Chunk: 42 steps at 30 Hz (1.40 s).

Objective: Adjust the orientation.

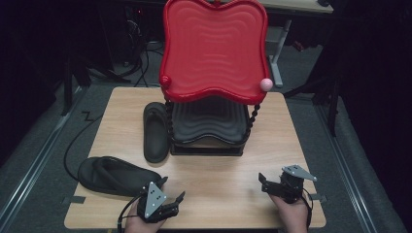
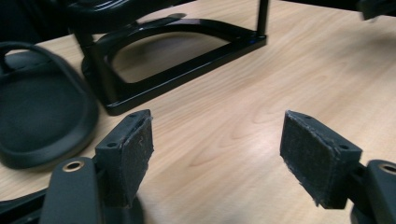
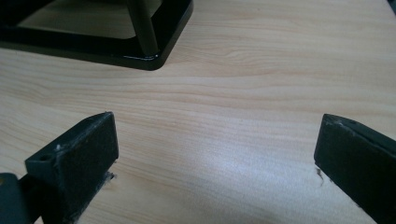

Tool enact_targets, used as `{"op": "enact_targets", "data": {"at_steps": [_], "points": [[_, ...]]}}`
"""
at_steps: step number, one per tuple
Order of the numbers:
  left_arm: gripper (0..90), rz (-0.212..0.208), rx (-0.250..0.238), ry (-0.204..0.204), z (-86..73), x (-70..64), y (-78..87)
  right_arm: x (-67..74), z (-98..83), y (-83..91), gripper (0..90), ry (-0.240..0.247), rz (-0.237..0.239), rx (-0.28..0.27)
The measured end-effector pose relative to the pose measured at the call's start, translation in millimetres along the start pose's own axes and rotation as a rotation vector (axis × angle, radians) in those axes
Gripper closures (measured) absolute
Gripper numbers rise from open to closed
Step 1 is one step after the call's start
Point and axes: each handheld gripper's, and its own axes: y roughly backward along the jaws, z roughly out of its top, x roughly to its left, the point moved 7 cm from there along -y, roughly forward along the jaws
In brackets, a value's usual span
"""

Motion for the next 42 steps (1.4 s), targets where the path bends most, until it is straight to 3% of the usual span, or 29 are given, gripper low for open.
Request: {"op": "enact_targets", "data": {"at_steps": [6, 12, 17, 20, 22, 24, 30, 33, 34, 35, 42], "points": [[26.3, -0.014, 0.000, 0.041, 3.9, 12.1, 4.1, 0.7, -2.5, 11.4, 0.0, -0.012, 0.008, -0.018], [27.5, 0.038, 0.016, 0.063, 3.6, 29.0, 8.1, 10.3, -0.4, 14.7, 0.0, -0.004, 0.082, -0.052], [26.8, 0.110, 0.036, 0.071, -2.3, 44.8, 20.2, 16.6, -3.2, 2.2, 0.0, 0.059, 0.130, -0.014], [26.7, 0.149, -0.018, 0.192, -2.3, 51.0, 26.6, 20.0, -2.5, -0.5, 0.0, 0.059, 0.154, -0.016], [26.7, 0.199, -0.007, 0.211, -6.2, 61.6, 35.3, 23.8, 0.8, -1.0, 0.2, 0.069, 0.153, -0.025], [26.2, 0.282, 0.055, 0.121, -13.6, 84.7, 50.9, 28.9, 3.4, -1.1, 2.0, 0.089, 0.150, -0.041], [23.4, 0.428, 0.075, 0.200, -31.0, 126.9, 79.9, 36.1, 10.4, -5.3, 5.6, 0.090, 0.145, -0.061], [20.2, 0.445, 0.091, 0.258, -40.7, 139.3, 84.4, 37.6, 11.1, -8.0, 6.0, 0.093, 0.141, -0.059], [19.2, 0.445, 0.091, 0.258, -40.7, 139.3, 84.4, 37.9, 11.1, -9.0, 6.2, 0.096, 0.139, -0.056], [18.1, 0.439, 0.102, 0.295, -45.6, 143.0, 82.6, 38.4, 10.9, -10.5, 6.7, 0.100, 0.136, -0.055], [13.1, 0.481, 0.103, 0.328, -43.9, 148.1, 70.3, 42.0, 9.3, -13.4, 6.8, 0.111, 0.140, -0.053]]}}
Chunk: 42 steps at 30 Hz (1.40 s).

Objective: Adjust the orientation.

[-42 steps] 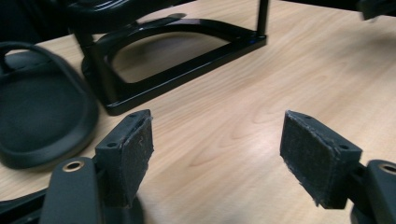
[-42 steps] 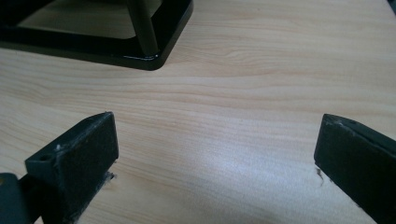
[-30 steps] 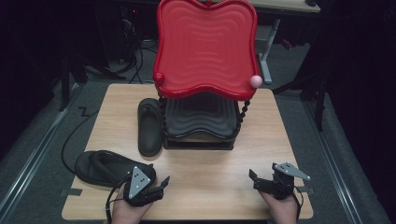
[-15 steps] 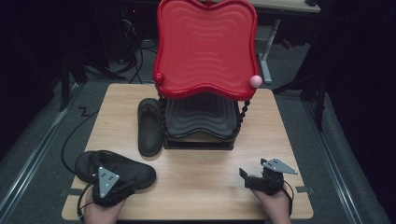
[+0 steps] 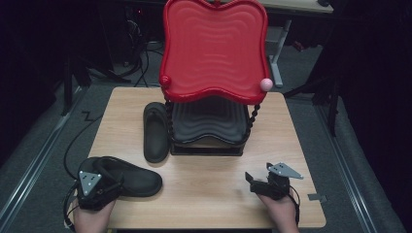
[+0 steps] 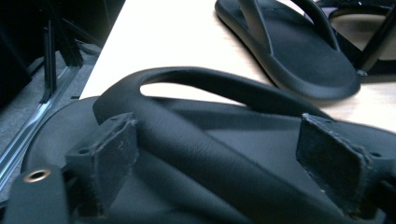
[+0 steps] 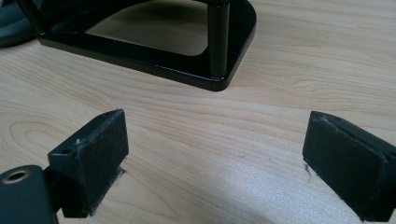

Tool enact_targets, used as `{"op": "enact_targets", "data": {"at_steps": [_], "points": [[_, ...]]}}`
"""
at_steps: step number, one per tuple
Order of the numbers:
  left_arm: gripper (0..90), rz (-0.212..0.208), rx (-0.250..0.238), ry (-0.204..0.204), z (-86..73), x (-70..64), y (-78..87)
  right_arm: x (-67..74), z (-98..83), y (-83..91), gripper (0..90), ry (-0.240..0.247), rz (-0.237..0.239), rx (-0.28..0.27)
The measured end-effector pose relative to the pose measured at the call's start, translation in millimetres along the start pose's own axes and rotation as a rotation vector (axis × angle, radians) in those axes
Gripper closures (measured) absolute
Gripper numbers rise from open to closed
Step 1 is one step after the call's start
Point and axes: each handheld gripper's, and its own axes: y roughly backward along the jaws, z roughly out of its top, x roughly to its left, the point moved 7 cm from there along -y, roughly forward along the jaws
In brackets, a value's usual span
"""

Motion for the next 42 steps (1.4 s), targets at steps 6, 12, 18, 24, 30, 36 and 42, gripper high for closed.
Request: {"op": "enact_targets", "data": {"at_steps": [6, 12, 18, 24, 30, 36, 42], "points": [[12.1, 0.025, 0.036, 0.009, -3.0, 3.2, -5.8, -1.5, -2.7, 4.4, 7.0, -0.002, -0.002, -0.002], [12.9, 0.040, 0.078, 0.026, -8.3, 6.1, -9.0, -8.3, -6.5, 9.6, 8.0, -0.021, -0.016, -0.003], [20.6, 0.025, 0.086, 0.021, -6.8, 4.2, -9.9, -9.3, -7.6, 12.2, 8.9, -0.020, -0.022, -0.005], [42.4, -0.004, 0.075, 0.009, -5.6, 1.2, -6.7, -7.5, -7.4, 11.6, 10.0, -0.019, -0.019, -0.005], [56.9, 0.006, 0.068, -0.006, -4.8, 1.2, -4.0, -5.1, -6.7, 8.8, 11.0, -0.009, -0.012, -0.004], [70.9, 0.031, 0.051, -0.001, -2.7, 8.1, 0.3, -3.4, -6.4, 7.5, 12.3, -0.006, -0.007, -0.005], [76.1, 0.007, 0.042, -0.010, -0.1, 7.9, 2.9, -2.6, -5.9, 7.7, 13.1, -0.006, -0.005, -0.008]]}}
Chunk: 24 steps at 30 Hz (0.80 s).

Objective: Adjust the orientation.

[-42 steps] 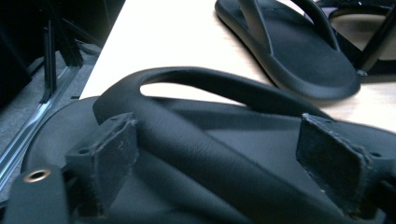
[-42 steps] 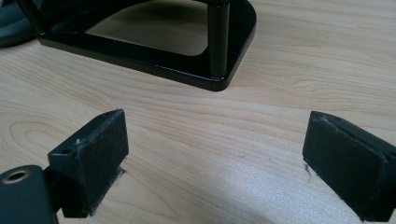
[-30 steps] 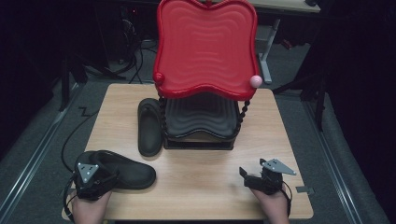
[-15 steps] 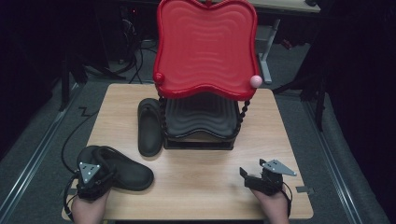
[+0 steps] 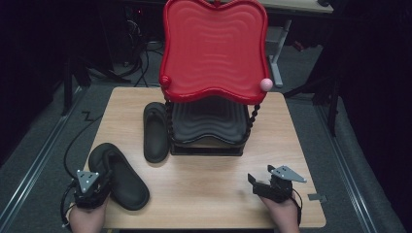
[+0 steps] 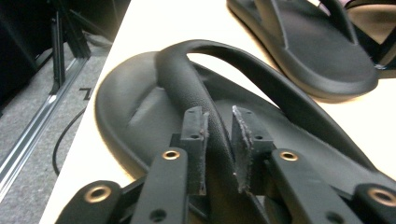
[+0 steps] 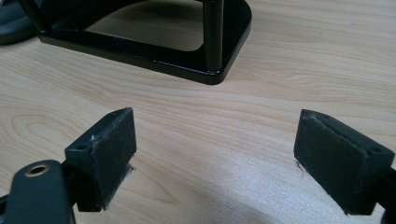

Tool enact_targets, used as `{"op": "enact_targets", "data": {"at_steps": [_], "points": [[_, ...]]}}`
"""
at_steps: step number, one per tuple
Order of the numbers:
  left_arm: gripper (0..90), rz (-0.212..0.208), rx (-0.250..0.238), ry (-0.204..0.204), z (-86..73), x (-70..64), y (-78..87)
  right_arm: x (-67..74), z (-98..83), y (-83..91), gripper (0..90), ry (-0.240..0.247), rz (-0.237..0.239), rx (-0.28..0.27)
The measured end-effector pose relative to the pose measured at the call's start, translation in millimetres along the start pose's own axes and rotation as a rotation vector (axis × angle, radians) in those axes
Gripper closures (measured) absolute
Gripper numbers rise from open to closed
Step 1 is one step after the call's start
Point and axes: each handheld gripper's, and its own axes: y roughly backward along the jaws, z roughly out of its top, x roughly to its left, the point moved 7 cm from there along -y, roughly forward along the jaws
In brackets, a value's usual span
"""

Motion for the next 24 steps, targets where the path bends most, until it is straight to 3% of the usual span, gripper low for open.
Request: {"op": "enact_targets", "data": {"at_steps": [7, 13, 19, 22, 24], "points": [[79.1, -0.057, -0.001, -0.053, 2.7, -11.8, -0.6, -1.5, -1.7, 0.8, 14.3, 0.004, 0.001, 0.002], [77.8, -0.066, 0.001, -0.050, 1.4, -3.9, 0.9, -1.0, -2.1, 1.0, 14.8, 0.002, 0.004, 0.001], [56.8, -0.092, 0.041, -0.072, -9.4, -6.5, 0.7, 0.8, -1.9, -0.8, 15.0, 0.011, 0.007, 0.003], [53.8, -0.075, 0.055, -0.079, -13.2, -4.3, -3.0, 1.7, -1.8, -1.4, 15.1, 0.013, 0.008, 0.004], [56.6, -0.048, 0.045, -0.071, -13.2, 3.4, -2.9, 2.1, -1.9, -2.0, 15.2, 0.014, 0.010, 0.006]]}}
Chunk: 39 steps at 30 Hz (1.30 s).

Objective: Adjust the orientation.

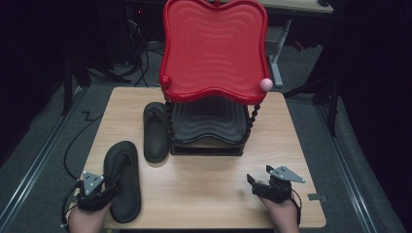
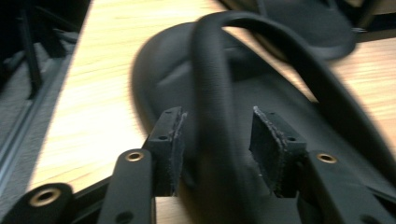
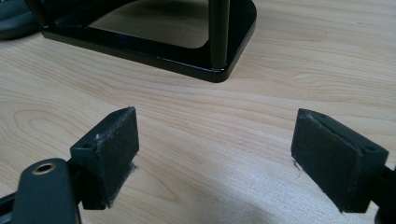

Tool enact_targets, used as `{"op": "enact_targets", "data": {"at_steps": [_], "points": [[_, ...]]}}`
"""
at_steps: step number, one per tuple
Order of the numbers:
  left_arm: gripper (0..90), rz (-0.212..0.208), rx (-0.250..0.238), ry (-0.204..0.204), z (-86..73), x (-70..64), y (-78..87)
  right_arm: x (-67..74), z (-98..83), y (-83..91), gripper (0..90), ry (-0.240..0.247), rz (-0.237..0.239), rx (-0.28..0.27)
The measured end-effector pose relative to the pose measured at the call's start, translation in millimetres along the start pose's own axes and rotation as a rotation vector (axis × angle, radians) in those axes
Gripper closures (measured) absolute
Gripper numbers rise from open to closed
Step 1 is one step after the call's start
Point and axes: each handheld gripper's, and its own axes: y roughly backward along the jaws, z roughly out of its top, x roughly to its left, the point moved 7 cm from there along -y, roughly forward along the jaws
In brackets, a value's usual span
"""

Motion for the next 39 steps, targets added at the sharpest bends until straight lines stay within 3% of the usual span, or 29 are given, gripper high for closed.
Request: {"op": "enact_targets", "data": {"at_steps": [4, 9, 18, 25, 30, 39], "points": [[63.5, 0.014, -0.018, 0.020, -0.3, 11.8, 3.0, 0.1, 0.0, -0.6, 15.3, 0.002, 0.002, -0.002], [71.4, -0.024, -0.025, 0.024, -3.5, 11.6, 2.3, 0.6, -0.5, -0.9, 15.5, 0.005, 0.003, 0.003], [72.3, -0.034, -0.034, 0.025, -4.2, 12.6, 3.0, 0.1, -0.8, -0.2, 15.9, 0.004, 0.005, 0.002], [72.4, -0.064, -0.051, 0.052, -6.2, 14.6, 2.7, 0.8, -1.0, -1.1, 15.9, 0.010, 0.009, 0.002], [74.4, -0.043, -0.051, 0.047, -3.0, 14.1, 4.1, 0.8, -0.8, -1.1, 16.0, 0.008, 0.011, 0.000], [75.7, -0.027, -0.143, 0.058, 12.3, 13.7, 19.1, 0.5, -0.7, -1.3, 16.8, 0.009, 0.013, -0.001]]}}
